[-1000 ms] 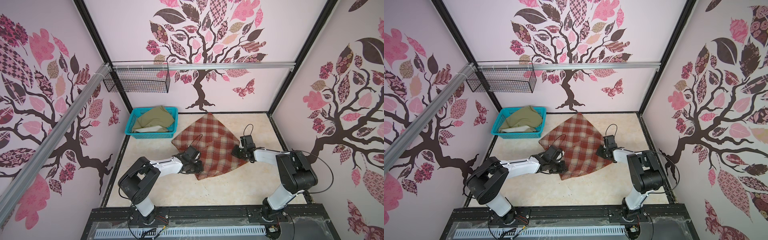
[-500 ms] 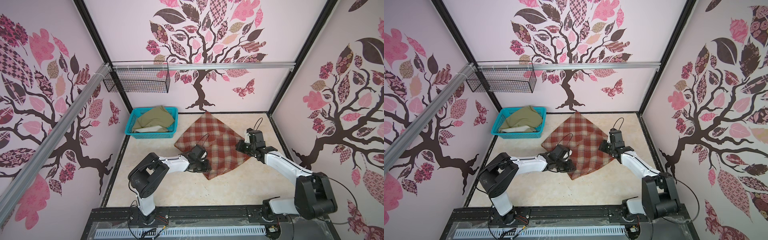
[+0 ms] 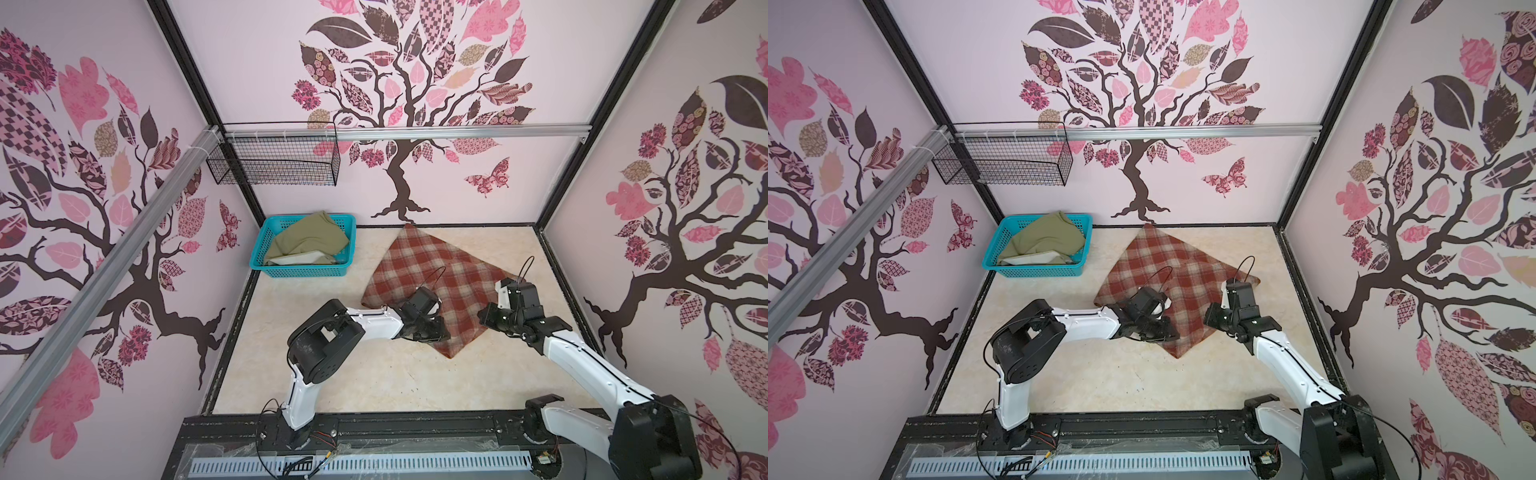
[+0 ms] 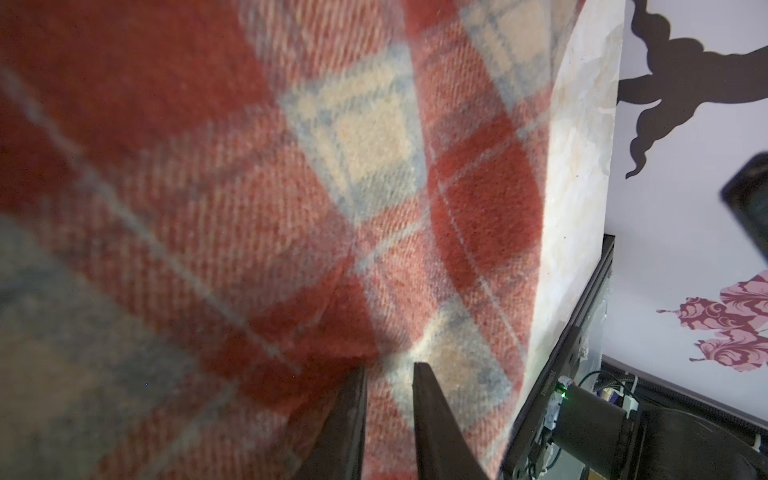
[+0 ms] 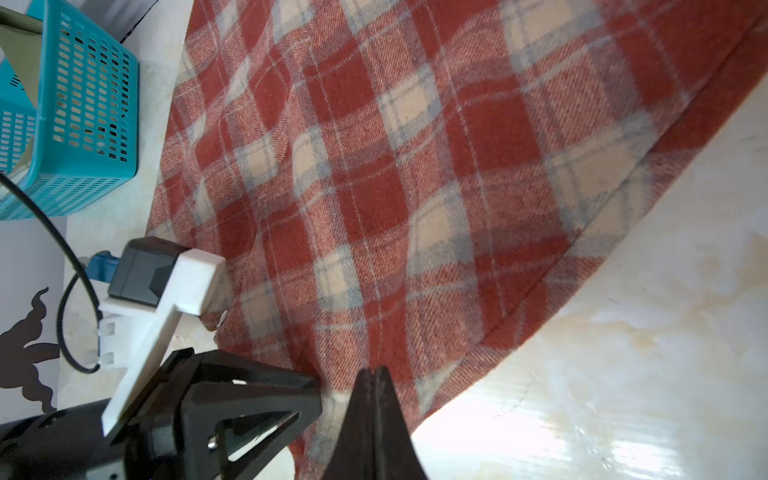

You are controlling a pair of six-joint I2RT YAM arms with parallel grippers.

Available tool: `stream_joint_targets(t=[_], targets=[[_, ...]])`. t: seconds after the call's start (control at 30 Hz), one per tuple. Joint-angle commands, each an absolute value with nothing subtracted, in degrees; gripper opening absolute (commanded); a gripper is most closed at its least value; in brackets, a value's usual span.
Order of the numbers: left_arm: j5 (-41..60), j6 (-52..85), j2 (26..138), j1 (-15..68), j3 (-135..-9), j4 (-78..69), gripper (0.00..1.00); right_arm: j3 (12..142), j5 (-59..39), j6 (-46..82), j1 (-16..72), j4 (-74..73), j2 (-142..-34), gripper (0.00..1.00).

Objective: Fold and stack the skirts

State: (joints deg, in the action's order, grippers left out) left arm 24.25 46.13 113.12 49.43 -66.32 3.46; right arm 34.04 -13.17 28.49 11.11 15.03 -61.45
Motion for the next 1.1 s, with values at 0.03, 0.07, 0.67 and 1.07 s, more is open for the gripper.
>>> stream_joint_targets(t=[0.03, 0.07, 0.67, 1.07], targets=[[22.9, 44.9, 105.9, 44.5, -64.7, 6.5, 0.23, 32.9, -13.2, 30.5, 10.9, 14.4, -57.2, 0.03], [22.6, 45.0, 103.7, 42.6, -63.2, 6.4, 0.23, 31.8, -13.7, 31.4, 10.8, 13.0, -56.8, 0.04], [13.4, 35.1, 102.9, 26.9, -64.0, 14.3, 0.23, 27.0, -8.2, 36.4, 10.8, -0.9, -70.8, 0.0], [14.1, 36.9, 105.8, 26.9, -60.9, 14.2, 0.23, 31.1, -6.6, 35.1, 10.7, -3.9, -83.4, 0.0]])
